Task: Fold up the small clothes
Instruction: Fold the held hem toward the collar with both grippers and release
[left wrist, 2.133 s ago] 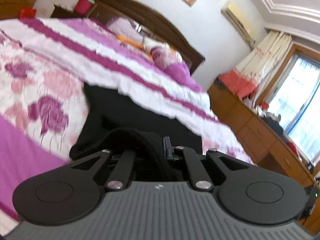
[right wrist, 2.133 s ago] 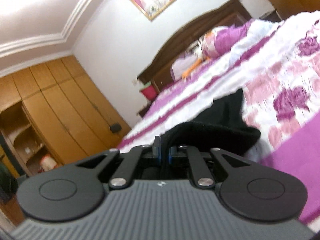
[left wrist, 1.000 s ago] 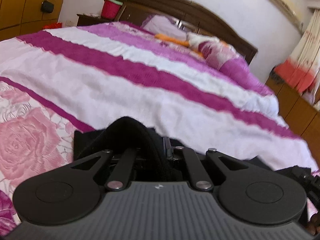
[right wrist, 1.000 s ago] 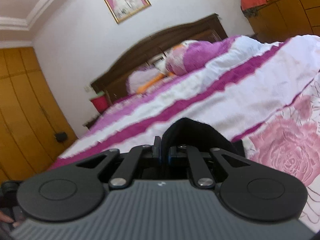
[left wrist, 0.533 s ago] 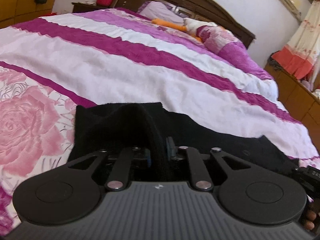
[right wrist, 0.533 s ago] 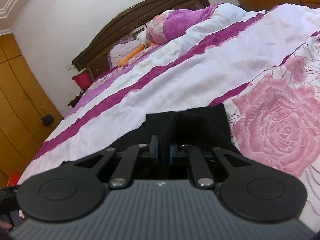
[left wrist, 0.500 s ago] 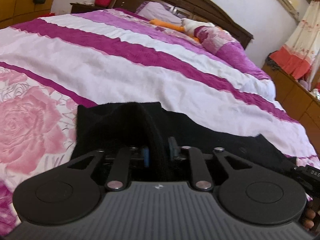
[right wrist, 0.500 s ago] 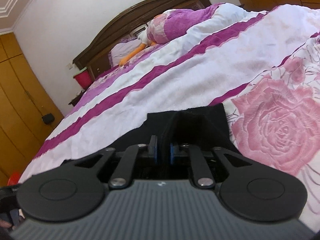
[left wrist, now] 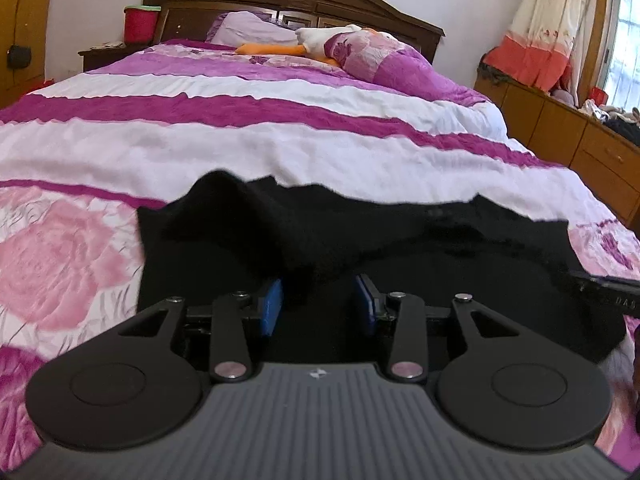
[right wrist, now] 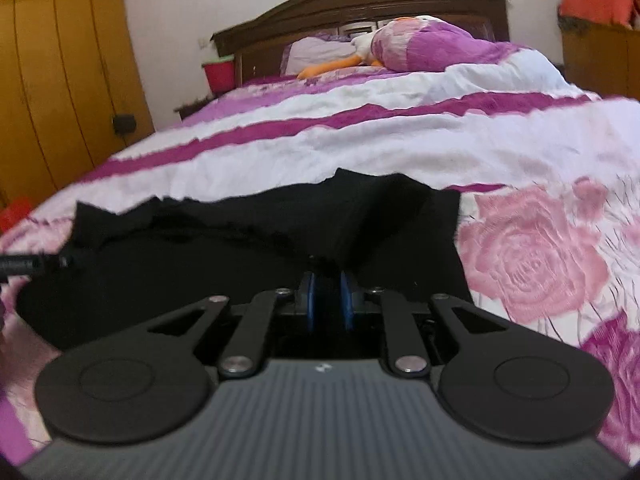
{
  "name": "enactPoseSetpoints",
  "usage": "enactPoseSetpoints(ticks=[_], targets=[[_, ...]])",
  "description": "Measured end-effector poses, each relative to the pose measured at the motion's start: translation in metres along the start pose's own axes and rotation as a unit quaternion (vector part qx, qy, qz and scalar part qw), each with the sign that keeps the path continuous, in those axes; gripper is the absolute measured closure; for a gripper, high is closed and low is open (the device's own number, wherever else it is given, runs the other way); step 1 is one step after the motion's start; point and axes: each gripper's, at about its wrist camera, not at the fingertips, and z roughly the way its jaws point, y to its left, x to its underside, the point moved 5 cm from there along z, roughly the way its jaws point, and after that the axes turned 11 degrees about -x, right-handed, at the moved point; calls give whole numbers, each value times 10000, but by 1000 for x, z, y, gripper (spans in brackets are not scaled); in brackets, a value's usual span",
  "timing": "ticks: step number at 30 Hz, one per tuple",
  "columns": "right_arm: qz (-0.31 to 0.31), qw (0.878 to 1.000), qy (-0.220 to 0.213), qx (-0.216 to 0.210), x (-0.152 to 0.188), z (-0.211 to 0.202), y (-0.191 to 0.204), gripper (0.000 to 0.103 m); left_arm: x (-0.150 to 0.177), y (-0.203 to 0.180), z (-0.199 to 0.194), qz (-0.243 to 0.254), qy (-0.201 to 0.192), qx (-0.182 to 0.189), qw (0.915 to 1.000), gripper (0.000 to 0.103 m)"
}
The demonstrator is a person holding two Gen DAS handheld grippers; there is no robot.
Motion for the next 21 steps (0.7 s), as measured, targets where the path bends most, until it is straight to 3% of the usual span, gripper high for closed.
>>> enactPoseSetpoints(ticks=[7,14,16,17,21], targets=[[225,9987,-387,-223,-33,21,-10,86,-40,8,32,-668,-36,158,9976,59],[943,9931,-675,-163,-54,45,-38,85,-61,25,52,-1136,-202,-187,9931,58],[966,9930,-683,13,-53,51,-43,66,-62,30,58,-1256,-139,-213,9918,58],[1022,9921,-730,81,-52,52,-45,63,-62,31,59,-1289,-127,-231,9913,58],[1329,9861,-992,127,-51,45,-54,61,-64,36,54,-1288,-204,-264,9911,58]])
